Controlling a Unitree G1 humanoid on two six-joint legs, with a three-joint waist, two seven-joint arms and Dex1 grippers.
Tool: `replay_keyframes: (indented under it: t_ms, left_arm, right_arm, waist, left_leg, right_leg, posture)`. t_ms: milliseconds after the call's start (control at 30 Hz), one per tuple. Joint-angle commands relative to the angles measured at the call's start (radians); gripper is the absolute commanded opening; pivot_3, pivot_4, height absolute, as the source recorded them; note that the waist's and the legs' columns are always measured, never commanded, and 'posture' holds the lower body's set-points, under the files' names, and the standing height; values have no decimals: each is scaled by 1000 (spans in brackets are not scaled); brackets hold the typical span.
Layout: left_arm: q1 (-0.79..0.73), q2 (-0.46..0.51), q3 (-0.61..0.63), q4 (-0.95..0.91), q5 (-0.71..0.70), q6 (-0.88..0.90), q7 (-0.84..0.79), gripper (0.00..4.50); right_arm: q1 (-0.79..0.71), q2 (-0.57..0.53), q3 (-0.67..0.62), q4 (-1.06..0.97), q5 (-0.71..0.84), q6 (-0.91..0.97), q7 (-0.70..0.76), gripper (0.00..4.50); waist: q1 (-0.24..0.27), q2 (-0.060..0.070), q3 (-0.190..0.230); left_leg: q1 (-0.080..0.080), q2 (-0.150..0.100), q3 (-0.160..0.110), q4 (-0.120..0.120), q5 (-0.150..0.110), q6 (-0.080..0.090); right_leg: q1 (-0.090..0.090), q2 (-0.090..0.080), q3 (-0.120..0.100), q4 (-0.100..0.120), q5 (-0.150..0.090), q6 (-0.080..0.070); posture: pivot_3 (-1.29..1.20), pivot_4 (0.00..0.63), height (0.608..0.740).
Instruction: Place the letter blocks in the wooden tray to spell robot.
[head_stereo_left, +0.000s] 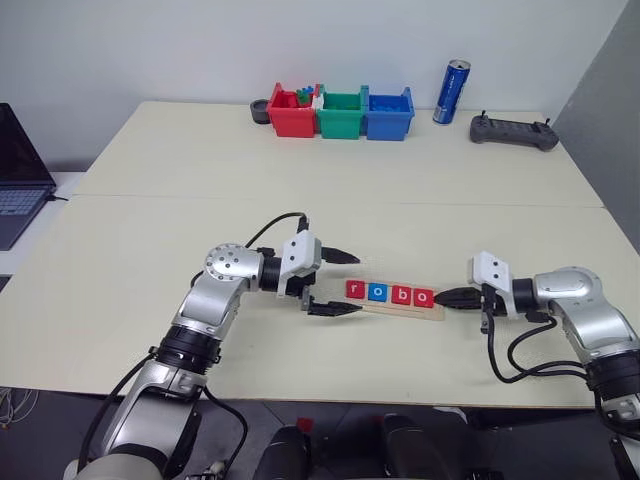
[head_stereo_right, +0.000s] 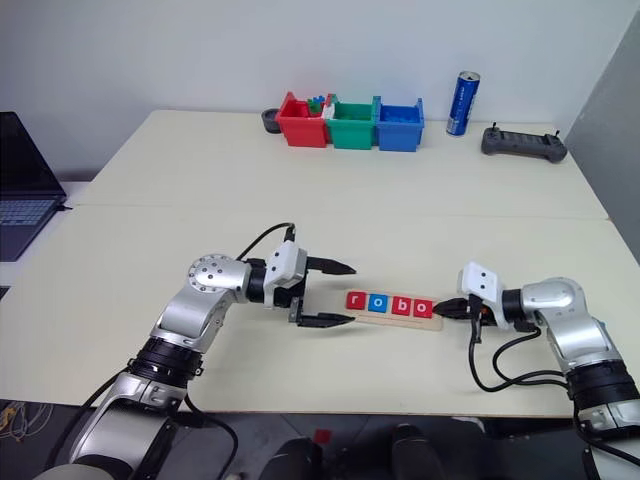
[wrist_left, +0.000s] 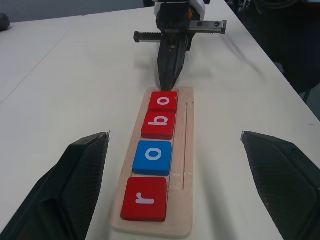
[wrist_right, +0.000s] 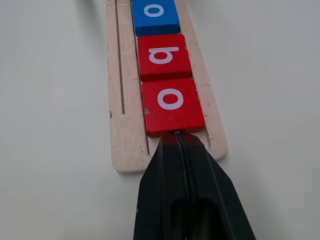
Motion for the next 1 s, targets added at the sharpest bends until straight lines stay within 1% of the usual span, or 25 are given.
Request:
replay_keyframes:
  t_ms: [33,667,833,1000]
  left_arm:
    - [-1,9,13,-19,-11,-14,-8,4500]
    - [12,6,16,-41,-15,-5,12,4500]
    - [18,7,16,-47,-15,-4,13,4500]
    - [20,2,16,-47,-17,-5,15,4500]
  right_arm:
    - [-9,12,0,-19,0,-9,-7,25]
    - [-64,67,27,6,-11,2,-1,25]
    - [-64,44,9,-3,5,17,9,25]
    - [-16,-24,-39,-79,35,60,14,25]
  waist:
    - [0,0,0]
    - [0,0,0]
    - [0,0,0]
    - [1,0,0]
  left_leg:
    - [0,0,0,0,0,0]
    - [0,0,0,0,0,0]
    - [0,0,0,0,0,0]
    - [0,0,0,0,0,0]
  right_leg:
    - [0,0,0,0,0,0]
    - [0,0,0,0,0,0]
    - [0,0,0,0,0,0]
    - [0,0,0,0,0,0]
  posture:
    - [0,150,740]
    - [0,150,740]
    - [0,150,740]
    - [0,150,740]
